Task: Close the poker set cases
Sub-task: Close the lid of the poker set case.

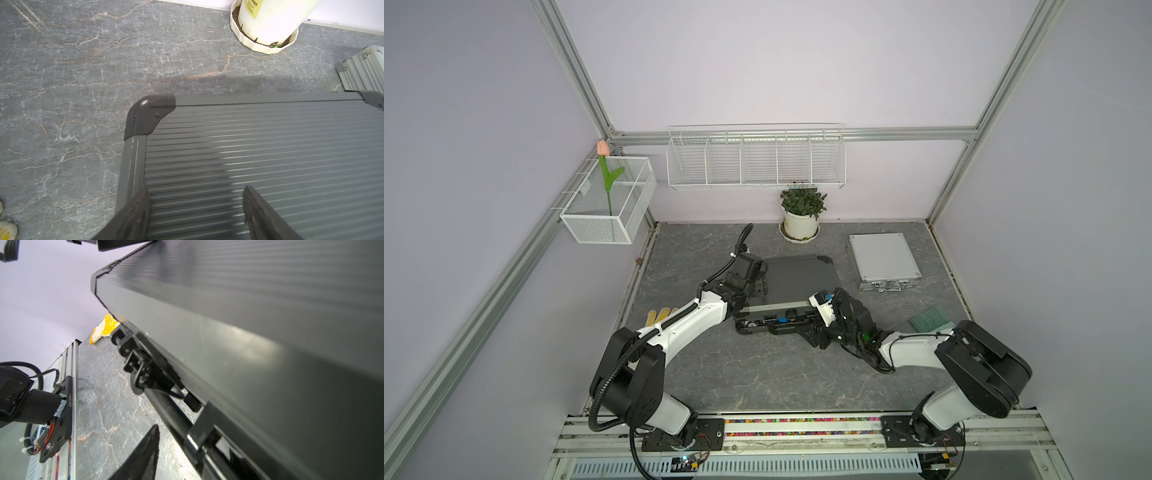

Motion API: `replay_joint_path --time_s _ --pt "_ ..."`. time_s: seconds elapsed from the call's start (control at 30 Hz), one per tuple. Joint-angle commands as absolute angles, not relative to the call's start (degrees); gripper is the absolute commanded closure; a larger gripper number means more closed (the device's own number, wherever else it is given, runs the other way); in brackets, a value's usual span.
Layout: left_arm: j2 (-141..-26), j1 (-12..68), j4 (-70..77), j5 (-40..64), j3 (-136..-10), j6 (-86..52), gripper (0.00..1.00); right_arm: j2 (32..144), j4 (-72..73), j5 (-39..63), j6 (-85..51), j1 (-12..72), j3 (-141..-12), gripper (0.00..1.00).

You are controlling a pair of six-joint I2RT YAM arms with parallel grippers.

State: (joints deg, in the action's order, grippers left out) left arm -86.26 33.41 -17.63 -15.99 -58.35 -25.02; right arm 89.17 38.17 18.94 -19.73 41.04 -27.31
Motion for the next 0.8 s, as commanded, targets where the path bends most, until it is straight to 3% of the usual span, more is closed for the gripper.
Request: replay_joint_path --time_s 0.0,0.4,0.77 --pt "-87.5 33.7 -20.4 -15.4 -59.1 -26.6 0.27 88.0 42.0 20.3 -20.8 41.8 -27.0 0.47" --pt "-88.2 34.4 -20.6 -16.2 -57.8 -27.0 0.27 87.2 36.4 16.1 -20.8 43.9 -24.0 0.46" --pt "-89.0 34.5 -19.8 -16.2 -56.6 -27.4 0.26 86.0 29.8 7.1 -20.4 44.9 -22.2 0.4"
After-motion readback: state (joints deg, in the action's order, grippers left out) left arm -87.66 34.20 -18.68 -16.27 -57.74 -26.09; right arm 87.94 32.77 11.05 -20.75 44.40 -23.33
